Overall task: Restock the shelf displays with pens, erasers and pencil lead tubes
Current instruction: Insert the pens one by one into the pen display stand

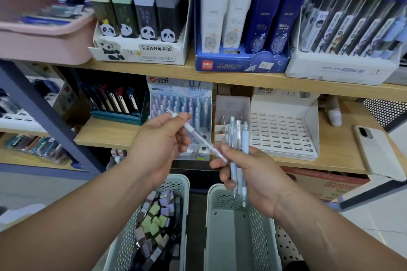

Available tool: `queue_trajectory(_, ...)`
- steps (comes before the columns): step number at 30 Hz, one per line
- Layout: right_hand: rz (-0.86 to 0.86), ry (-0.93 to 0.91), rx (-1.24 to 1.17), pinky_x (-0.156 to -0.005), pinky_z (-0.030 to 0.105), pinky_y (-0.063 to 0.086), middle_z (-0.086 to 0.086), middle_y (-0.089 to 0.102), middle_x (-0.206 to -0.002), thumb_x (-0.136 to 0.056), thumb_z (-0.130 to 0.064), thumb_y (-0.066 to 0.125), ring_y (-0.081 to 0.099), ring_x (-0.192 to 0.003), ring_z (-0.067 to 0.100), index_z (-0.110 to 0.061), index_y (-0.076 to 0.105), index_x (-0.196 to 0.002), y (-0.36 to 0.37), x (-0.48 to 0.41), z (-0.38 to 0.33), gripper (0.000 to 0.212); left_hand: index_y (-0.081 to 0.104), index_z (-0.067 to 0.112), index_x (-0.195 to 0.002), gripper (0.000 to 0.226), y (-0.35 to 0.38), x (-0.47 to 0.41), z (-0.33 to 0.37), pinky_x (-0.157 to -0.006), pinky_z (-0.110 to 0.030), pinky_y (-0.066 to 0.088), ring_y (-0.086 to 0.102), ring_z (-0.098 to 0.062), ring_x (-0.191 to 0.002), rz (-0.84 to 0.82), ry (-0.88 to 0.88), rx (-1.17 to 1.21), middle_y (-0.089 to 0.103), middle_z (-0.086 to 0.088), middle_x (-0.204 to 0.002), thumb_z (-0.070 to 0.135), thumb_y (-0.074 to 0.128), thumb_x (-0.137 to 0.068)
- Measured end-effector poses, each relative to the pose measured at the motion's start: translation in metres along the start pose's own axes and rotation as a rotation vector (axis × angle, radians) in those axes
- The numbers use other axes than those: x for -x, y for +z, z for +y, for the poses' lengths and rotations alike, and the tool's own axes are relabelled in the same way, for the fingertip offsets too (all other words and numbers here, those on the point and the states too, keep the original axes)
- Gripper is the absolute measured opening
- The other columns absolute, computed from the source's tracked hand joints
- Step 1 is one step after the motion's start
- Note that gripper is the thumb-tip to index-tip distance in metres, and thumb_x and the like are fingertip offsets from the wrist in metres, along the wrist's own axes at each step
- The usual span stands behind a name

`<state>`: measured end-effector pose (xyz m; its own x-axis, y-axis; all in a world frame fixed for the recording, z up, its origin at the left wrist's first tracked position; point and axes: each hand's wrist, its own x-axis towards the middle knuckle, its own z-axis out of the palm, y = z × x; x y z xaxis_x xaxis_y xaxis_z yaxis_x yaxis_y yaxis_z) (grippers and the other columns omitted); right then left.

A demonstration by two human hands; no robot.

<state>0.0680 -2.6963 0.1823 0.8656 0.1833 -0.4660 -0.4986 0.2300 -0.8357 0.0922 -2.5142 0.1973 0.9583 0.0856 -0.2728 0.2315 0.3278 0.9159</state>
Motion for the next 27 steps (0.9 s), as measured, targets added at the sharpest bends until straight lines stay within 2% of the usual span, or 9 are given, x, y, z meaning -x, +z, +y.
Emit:
queue_trajectory(4,0.08,-0.03,-0.009,-0.048,0.024,0.038,0.012,0.074,-0.085,-0.092,-0.013,0.069,0.049,-0.05,0.012,-0.005,0.068,-0.114,0.0,-0.002,-0.002,0.023,0.068,0.006,-0.091,0.005,-0.016,-0.003,0.003,-0.052,-0.025,0.049,0.062,-0.019,-0.06,0.015,0.046,-0.068,0.062,-0.006,-0.065,0.008,0.064,-0.094)
queue_trajectory(8,0.215,-0.117,0.021,-0.05,0.025,0.038,0.009,0.075,-0.084,-0.091,-0.013,0.071,0.045,-0.049,0.01,-0.007,0.071,-0.104,-0.002,-0.007,-0.005,0.014,0.072,0.002,-0.082,0.005,-0.03,-0.003,0.008,-0.058,-0.032,0.052,0.07,-0.029,-0.071,-0.161,-0.05,-0.329,0.07,-0.017,-0.073,-0.001,0.07,-0.086)
queue_trajectory(11,0.257,-0.154,0.072,-0.047,0.026,0.038,0.012,0.07,-0.084,-0.09,-0.013,0.073,0.044,-0.049,0.012,-0.006,0.074,-0.101,-0.002,-0.01,-0.002,0.013,0.074,-0.001,-0.087,0.005,-0.033,0.002,0.007,-0.063,-0.03,0.055,0.071,-0.021,-0.072,-0.311,-0.106,-0.657,0.075,-0.016,-0.079,-0.001,0.074,-0.082)
queue_trajectory(13,0.277,-0.148,0.123,-0.046,0.026,0.039,0.01,0.063,-0.075,-0.09,-0.014,0.074,0.044,-0.047,0.011,-0.006,0.075,-0.1,-0.001,-0.011,0.002,0.013,0.076,0.004,-0.084,0.003,-0.029,0.007,0.003,-0.065,-0.028,0.055,0.069,-0.016,-0.07,-0.372,-0.104,-0.766,0.075,-0.012,-0.079,0.005,0.078,-0.081)
queue_trajectory(16,0.233,-0.155,0.186,-0.044,0.024,0.038,0.002,0.058,-0.061,-0.091,-0.009,0.072,0.043,-0.044,0.011,-0.01,0.076,-0.102,0.005,-0.01,0.007,0.012,0.078,0.013,-0.082,0.008,-0.021,0.01,-0.008,-0.066,-0.026,0.054,0.069,-0.017,-0.071,-0.348,-0.024,-0.773,0.075,-0.008,-0.081,0.018,0.083,-0.079)
queue_trajectory(18,0.18,-0.169,0.216,-0.045,0.024,0.038,-0.001,0.056,-0.056,-0.09,-0.008,0.073,0.043,-0.044,0.012,-0.013,0.075,-0.102,0.009,-0.008,0.009,0.014,0.076,0.015,-0.085,0.012,-0.015,0.009,-0.014,-0.071,-0.032,0.058,0.069,-0.021,-0.07,-0.3,0.041,-0.724,0.073,-0.011,-0.082,0.014,0.085,-0.077)
queue_trajectory(21,0.178,-0.204,0.232,-0.045,0.021,0.038,-0.006,0.055,-0.052,-0.087,-0.007,0.075,0.043,-0.043,0.011,-0.013,0.074,-0.103,0.008,-0.006,0.008,0.017,0.073,0.017,-0.083,0.015,-0.009,0.007,-0.02,-0.074,-0.036,0.057,0.064,-0.013,-0.065,-0.256,0.121,-0.738,0.072,-0.008,-0.076,0.012,0.086,-0.076)
queue_trajectory(24,0.213,-0.214,0.214,-0.044,0.02,0.038,-0.008,0.061,-0.055,-0.085,-0.01,0.078,0.043,-0.042,0.01,-0.012,0.073,-0.103,0.004,-0.004,0.006,0.019,0.068,0.028,-0.102,0.03,-0.002,0.007,-0.022,-0.07,-0.032,0.057,0.065,-0.011,-0.064,-0.329,0.148,-0.764,0.073,-0.001,-0.076,0.012,0.081,-0.081)
queue_trajectory(27,0.269,-0.192,0.186,-0.045,0.023,0.037,0.004,0.075,-0.073,-0.089,-0.016,0.075,0.042,-0.042,0.012,-0.012,0.073,-0.101,0.0,-0.003,0.004,0.012,0.063,0.038,-0.121,0.046,0.005,0.004,-0.022,-0.06,-0.023,0.05,0.062,-0.009,-0.06,-0.314,0.226,-0.774,0.071,0.002,-0.079,0.007,0.072,-0.088)
